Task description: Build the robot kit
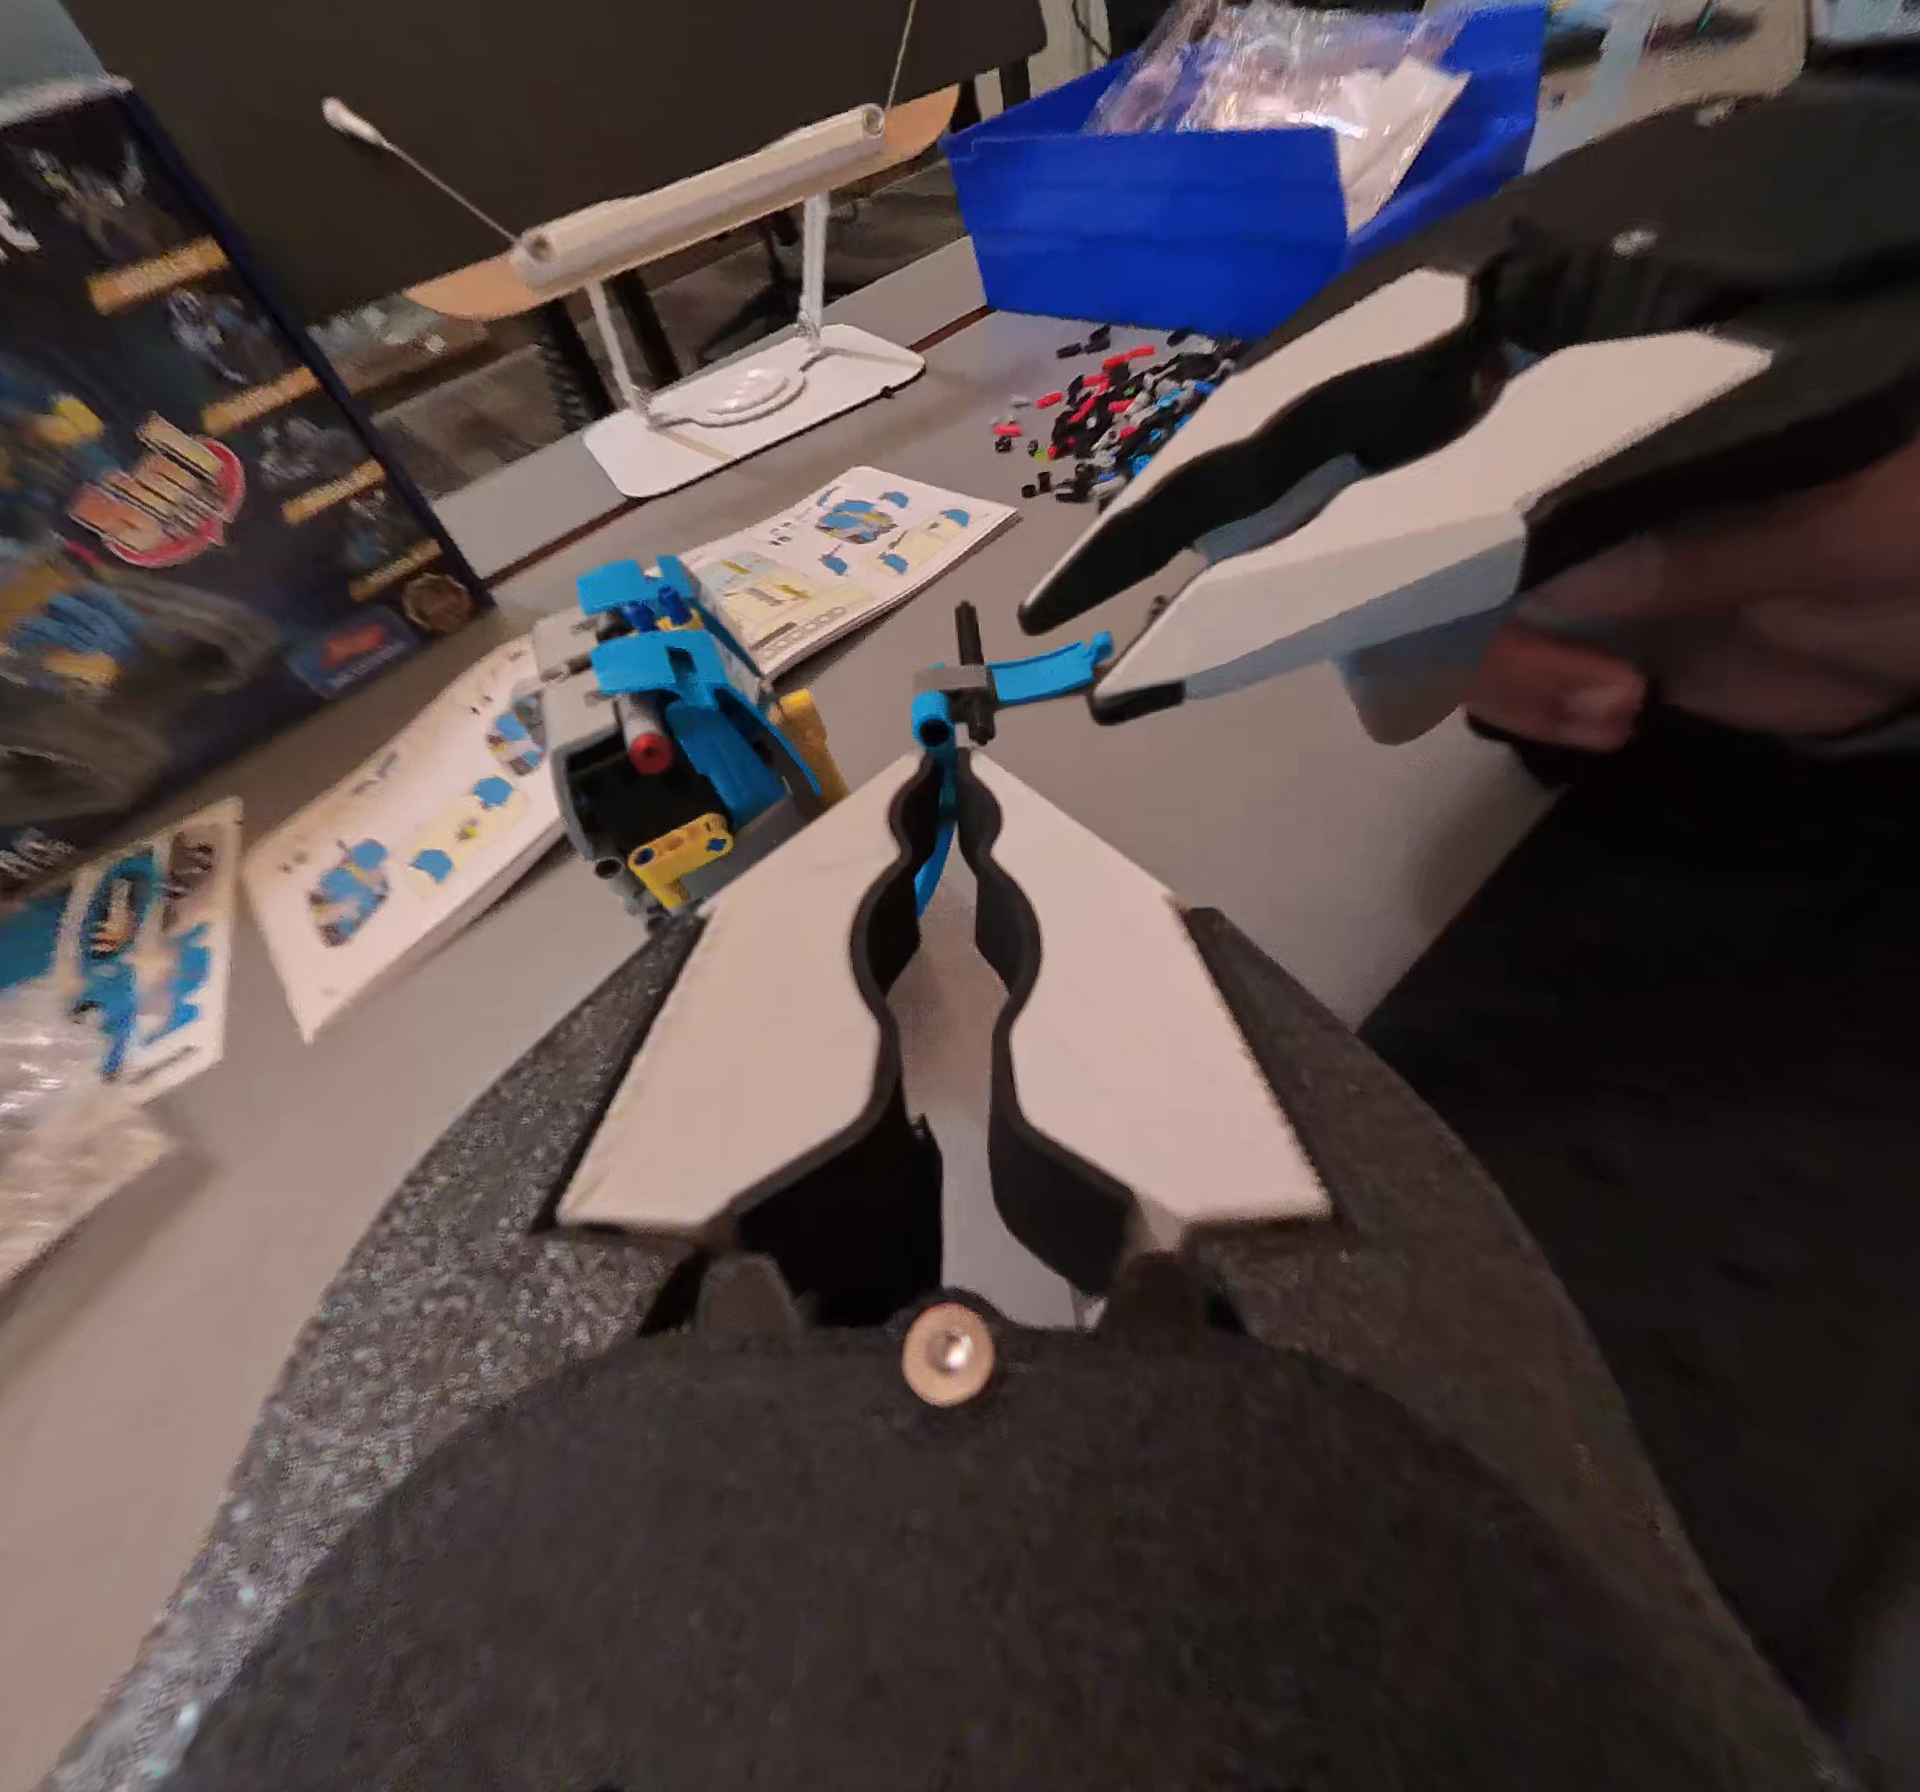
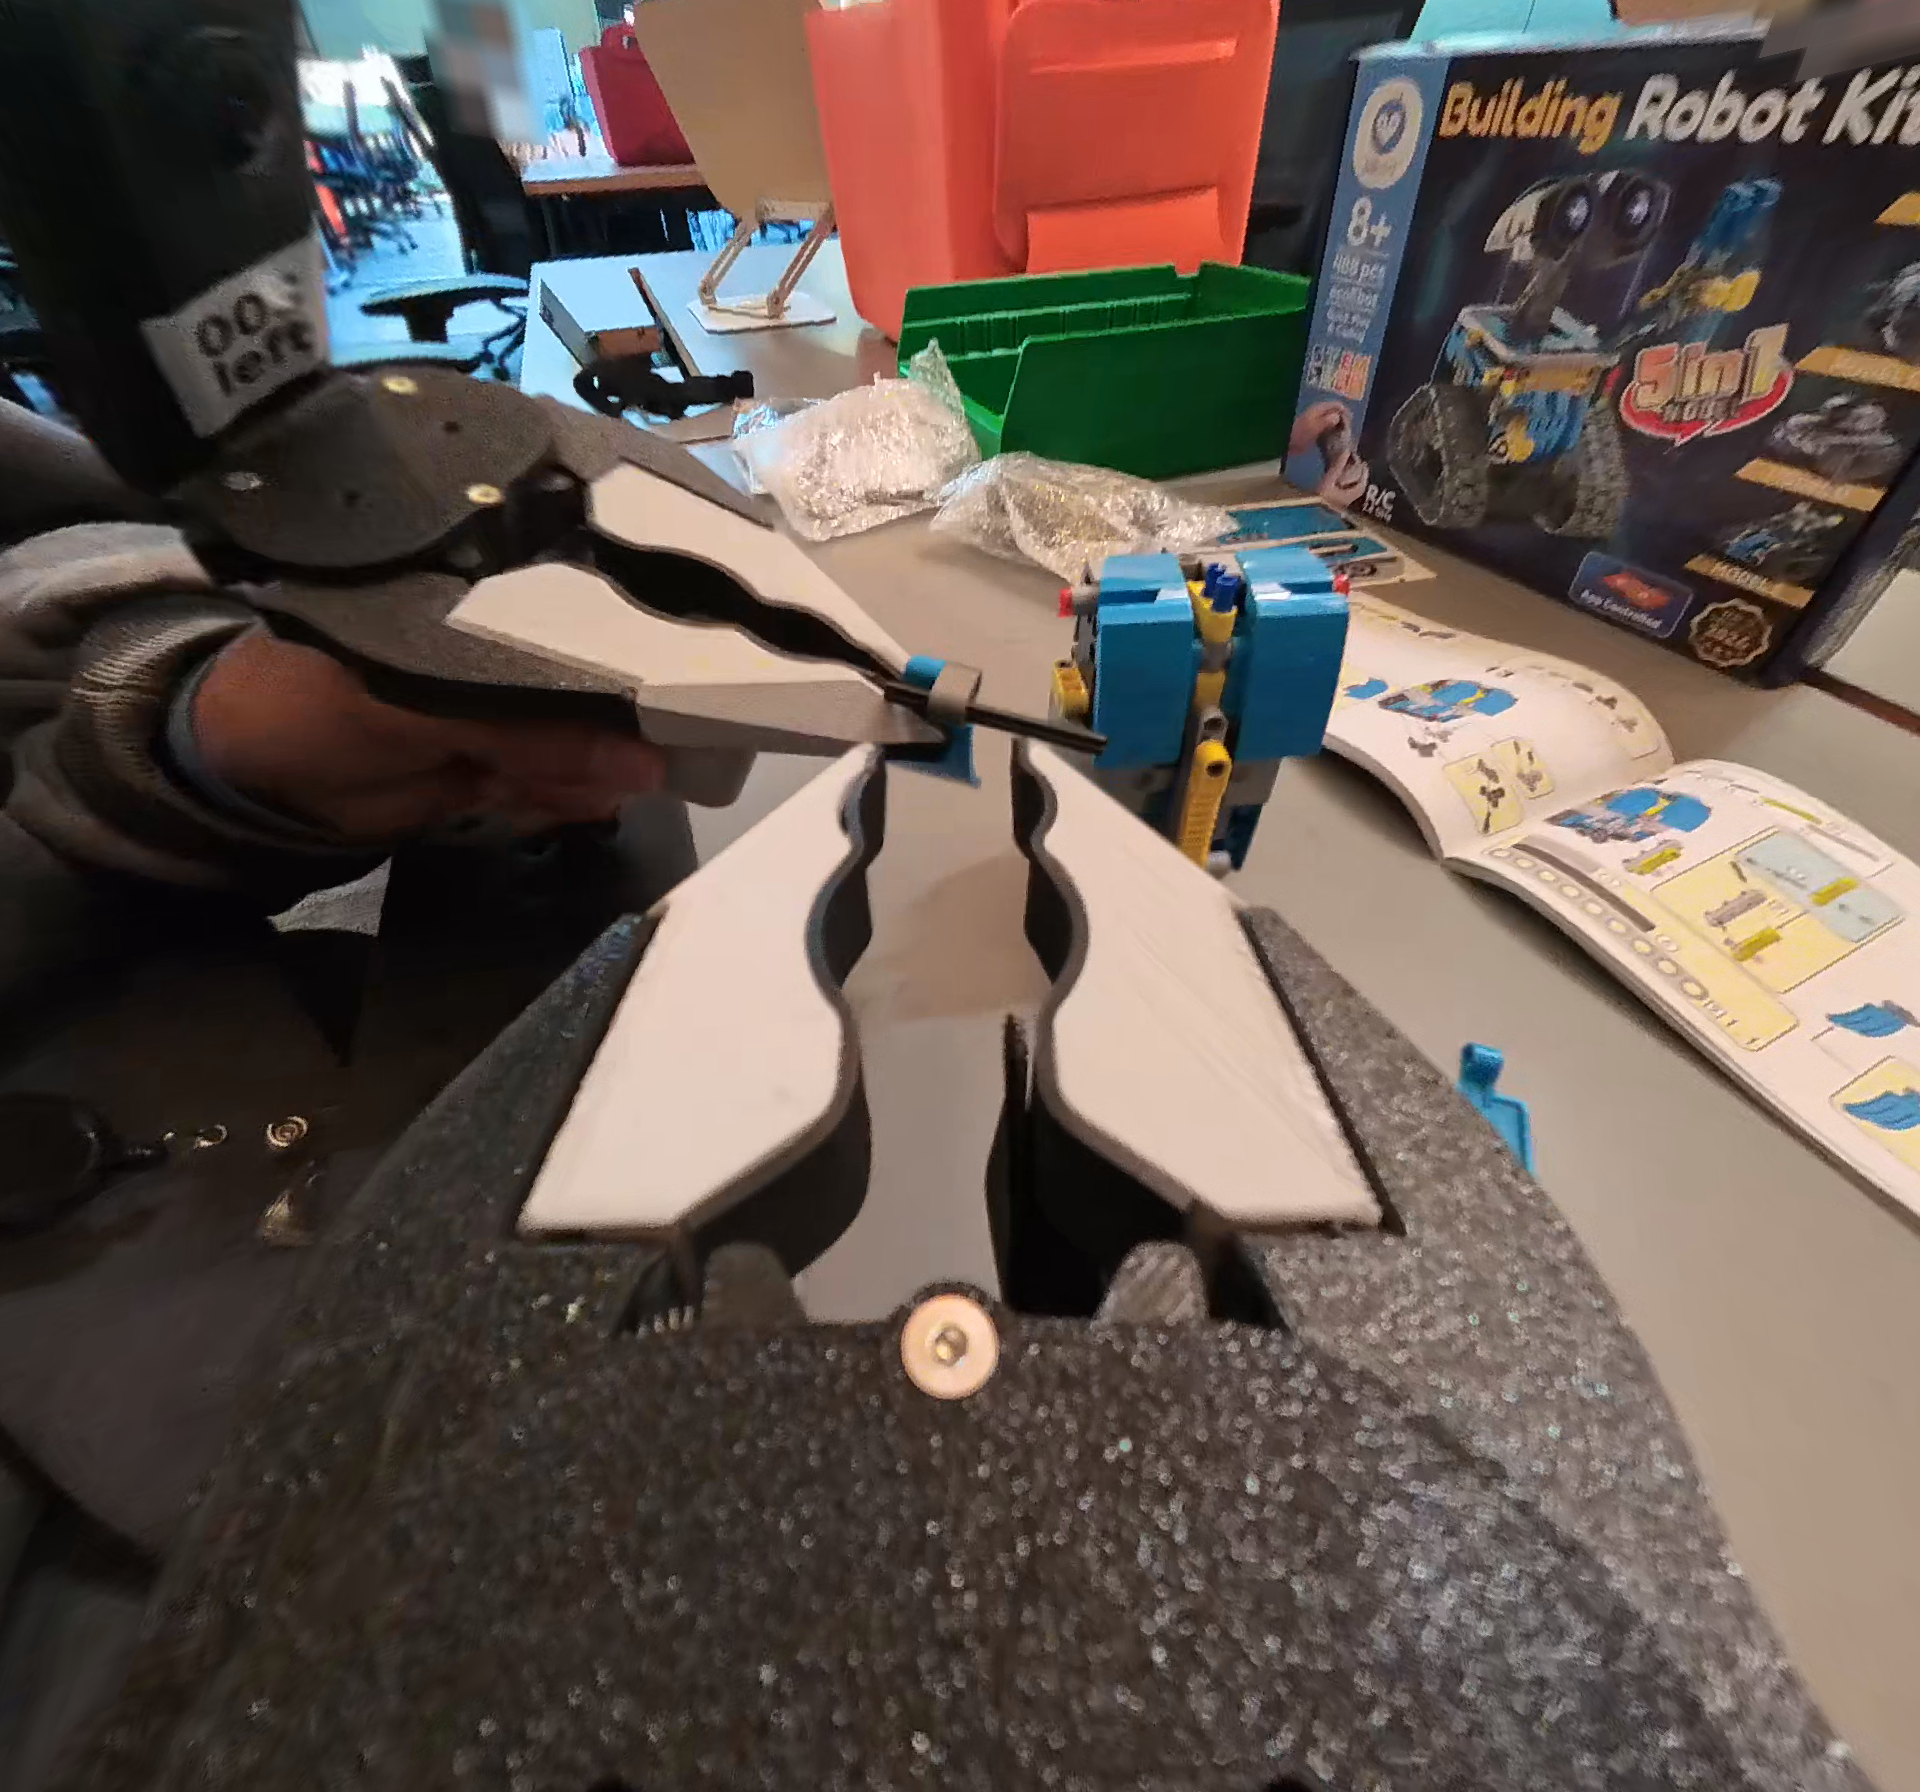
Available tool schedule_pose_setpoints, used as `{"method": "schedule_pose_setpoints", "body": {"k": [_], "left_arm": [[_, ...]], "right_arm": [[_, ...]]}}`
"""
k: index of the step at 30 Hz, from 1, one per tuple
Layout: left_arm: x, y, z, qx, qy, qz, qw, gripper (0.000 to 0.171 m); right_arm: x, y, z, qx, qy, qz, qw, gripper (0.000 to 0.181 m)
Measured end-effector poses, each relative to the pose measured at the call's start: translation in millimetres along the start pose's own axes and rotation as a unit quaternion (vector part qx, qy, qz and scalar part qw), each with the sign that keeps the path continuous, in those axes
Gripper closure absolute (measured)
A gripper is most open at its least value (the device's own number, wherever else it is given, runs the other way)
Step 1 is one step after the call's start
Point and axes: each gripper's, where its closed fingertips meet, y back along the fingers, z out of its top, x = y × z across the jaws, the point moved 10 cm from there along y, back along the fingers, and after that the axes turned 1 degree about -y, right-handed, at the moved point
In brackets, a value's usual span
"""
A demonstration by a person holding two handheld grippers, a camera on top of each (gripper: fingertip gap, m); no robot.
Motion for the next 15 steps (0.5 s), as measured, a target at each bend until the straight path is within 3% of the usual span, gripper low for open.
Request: {"method": "schedule_pose_setpoints", "body": {"k": [7,15], "left_arm": [[-12.7,-2.1,1.8,0.007,-0.080,0.029,0.996,0.170],[-17.0,-3.8,0.3,0.015,-0.138,0.056,0.989,0.170]], "right_arm": [[-2.2,-8.8,-6.5,0.037,-0.044,0.024,0.998,0.155],[-6.2,-6.6,-7.1,0.033,-0.062,0.033,0.997,0.156]]}}
